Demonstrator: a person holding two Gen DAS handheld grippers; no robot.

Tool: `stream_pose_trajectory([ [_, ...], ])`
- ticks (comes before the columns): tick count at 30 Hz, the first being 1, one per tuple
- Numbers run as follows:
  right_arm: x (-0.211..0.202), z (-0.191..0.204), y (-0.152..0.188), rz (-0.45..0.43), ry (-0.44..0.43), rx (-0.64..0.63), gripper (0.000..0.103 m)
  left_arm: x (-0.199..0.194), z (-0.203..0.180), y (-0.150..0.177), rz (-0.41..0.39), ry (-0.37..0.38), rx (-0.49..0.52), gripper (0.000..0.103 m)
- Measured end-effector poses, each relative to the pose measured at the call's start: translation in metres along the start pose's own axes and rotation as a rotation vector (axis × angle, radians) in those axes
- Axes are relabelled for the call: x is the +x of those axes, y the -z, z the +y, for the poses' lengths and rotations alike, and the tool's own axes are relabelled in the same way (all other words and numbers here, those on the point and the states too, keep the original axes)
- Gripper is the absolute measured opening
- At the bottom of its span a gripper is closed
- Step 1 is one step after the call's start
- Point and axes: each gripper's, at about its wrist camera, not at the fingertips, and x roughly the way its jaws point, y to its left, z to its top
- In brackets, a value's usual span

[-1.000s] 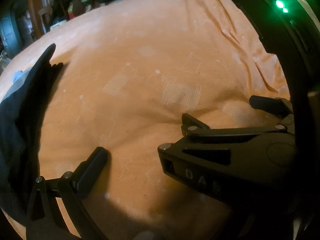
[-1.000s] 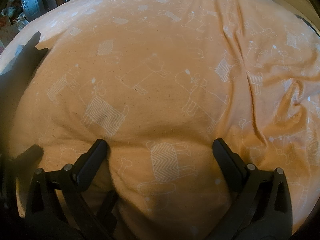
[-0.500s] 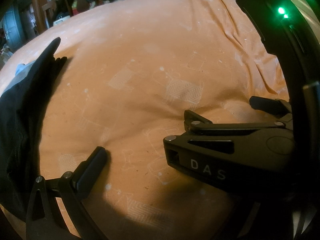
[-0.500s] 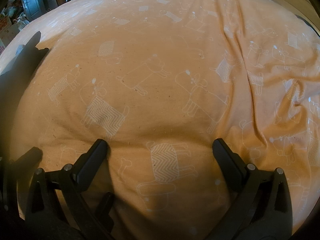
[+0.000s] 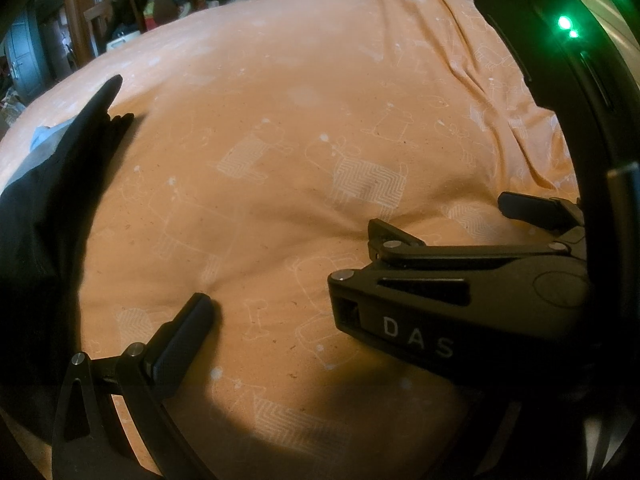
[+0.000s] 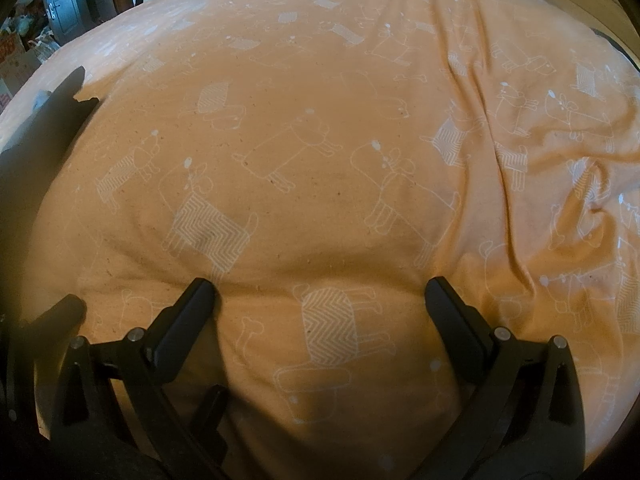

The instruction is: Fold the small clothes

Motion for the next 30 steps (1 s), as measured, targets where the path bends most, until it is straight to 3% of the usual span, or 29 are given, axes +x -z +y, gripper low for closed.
stream_pose_trajectory([
  [30, -0.0026, 0.0020, 0.0006, 0.003, 0.003, -0.005, 0.103, 0.0009, -0.0036, -0.0036, -0.001, 0.000, -0.002, 0.103],
])
